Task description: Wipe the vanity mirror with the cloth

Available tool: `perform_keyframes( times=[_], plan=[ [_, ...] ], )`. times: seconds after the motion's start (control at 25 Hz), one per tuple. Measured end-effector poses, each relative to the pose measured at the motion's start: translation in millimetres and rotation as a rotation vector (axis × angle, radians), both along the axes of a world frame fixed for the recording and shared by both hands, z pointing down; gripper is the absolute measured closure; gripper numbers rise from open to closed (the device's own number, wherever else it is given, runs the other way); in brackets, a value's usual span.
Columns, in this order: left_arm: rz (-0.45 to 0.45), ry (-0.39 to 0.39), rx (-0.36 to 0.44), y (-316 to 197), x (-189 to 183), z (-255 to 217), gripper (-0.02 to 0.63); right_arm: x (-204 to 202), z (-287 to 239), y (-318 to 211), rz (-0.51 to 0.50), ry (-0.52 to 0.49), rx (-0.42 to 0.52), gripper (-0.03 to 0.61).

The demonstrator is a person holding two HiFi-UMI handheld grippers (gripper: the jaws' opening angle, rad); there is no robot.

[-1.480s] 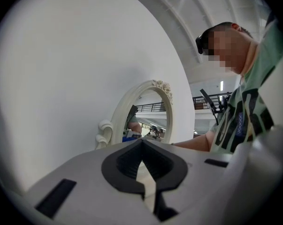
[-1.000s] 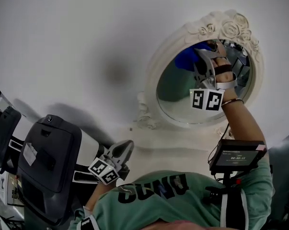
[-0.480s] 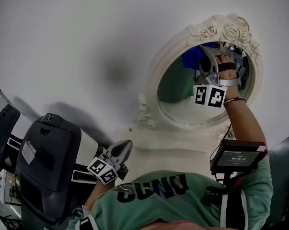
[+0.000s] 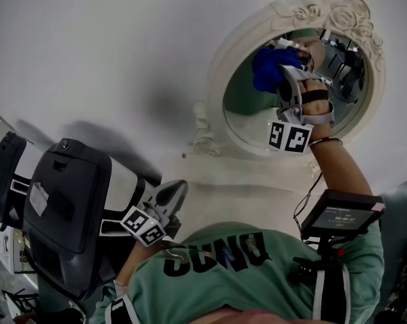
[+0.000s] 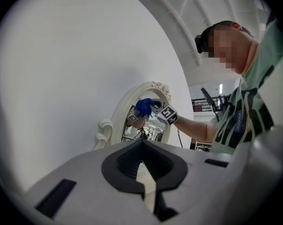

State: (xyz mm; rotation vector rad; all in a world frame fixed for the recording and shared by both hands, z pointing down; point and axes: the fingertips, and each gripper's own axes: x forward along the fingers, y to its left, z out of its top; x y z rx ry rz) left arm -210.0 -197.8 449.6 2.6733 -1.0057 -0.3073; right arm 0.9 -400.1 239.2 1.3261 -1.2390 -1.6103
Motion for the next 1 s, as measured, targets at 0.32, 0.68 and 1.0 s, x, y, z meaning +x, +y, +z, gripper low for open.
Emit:
perform_keyframes(
  times=[0.32,0.68,1.0],
  plan=[
    [-0.027,-0.048,-0.093,10,-3,22,0.604,-13,232,0,-0.031,0.079,-0.305,0.529],
    [-0.078,-0.097,-0.157,18,-16,39,0.604,-8,381,-1,-0.041,0.059,-0.518,0.529],
    [-0.028,-0.064,-0.064,14,4,15,0.604,-10,358,4,-0.029,0.072,-0.629,0.528]
  ],
)
